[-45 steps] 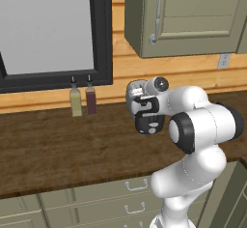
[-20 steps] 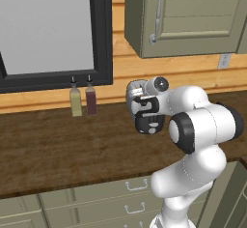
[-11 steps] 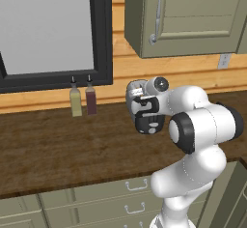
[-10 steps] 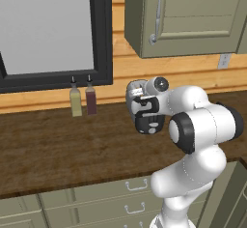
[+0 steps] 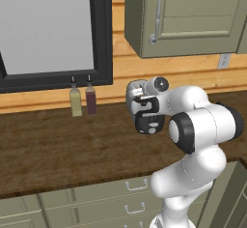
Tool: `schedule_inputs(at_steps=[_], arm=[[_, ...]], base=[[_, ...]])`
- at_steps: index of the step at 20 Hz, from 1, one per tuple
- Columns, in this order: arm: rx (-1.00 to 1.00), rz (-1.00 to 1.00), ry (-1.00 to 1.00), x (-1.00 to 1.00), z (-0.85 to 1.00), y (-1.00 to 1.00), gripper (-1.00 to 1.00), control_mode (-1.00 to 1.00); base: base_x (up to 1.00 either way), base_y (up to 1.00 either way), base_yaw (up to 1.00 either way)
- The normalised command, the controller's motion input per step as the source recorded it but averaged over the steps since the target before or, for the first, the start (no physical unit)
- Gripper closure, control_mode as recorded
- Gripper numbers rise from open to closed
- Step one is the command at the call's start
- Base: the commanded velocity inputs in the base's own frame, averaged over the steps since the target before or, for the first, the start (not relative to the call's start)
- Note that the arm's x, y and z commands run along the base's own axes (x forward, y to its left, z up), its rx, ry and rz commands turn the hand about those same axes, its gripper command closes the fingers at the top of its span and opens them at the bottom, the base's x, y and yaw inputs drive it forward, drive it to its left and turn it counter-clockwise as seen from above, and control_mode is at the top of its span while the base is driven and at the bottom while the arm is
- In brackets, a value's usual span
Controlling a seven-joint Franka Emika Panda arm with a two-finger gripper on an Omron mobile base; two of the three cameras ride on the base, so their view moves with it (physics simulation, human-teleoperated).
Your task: Start the toaster. Once the lever pops up, take the bread to the plate on the dining counter.
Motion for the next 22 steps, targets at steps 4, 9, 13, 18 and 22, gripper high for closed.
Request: schedule_inputs(at_steps=[4,9,13,18,22], arm=[[0.00,0.00,0.00,0.00,0.00,0.00,-1.00,-1.00],[0.00,0.00,0.00,0.00,0.00,0.00,-1.00,-1.00],[0.00,0.00,0.00,0.00,0.00,0.00,-1.00,-1.00],[0.00,0.00,0.00,0.00,0.00,0.00,-1.00,-1.00],[0.00,0.00,0.00,0.00,0.00,0.00,-1.00,-1.00]], base=[[0.00,0.00,0.00],[0.00,0.00,0.00],[0.00,0.00,0.00],[0.00,0.00,0.00],[0.00,0.00,0.00]])
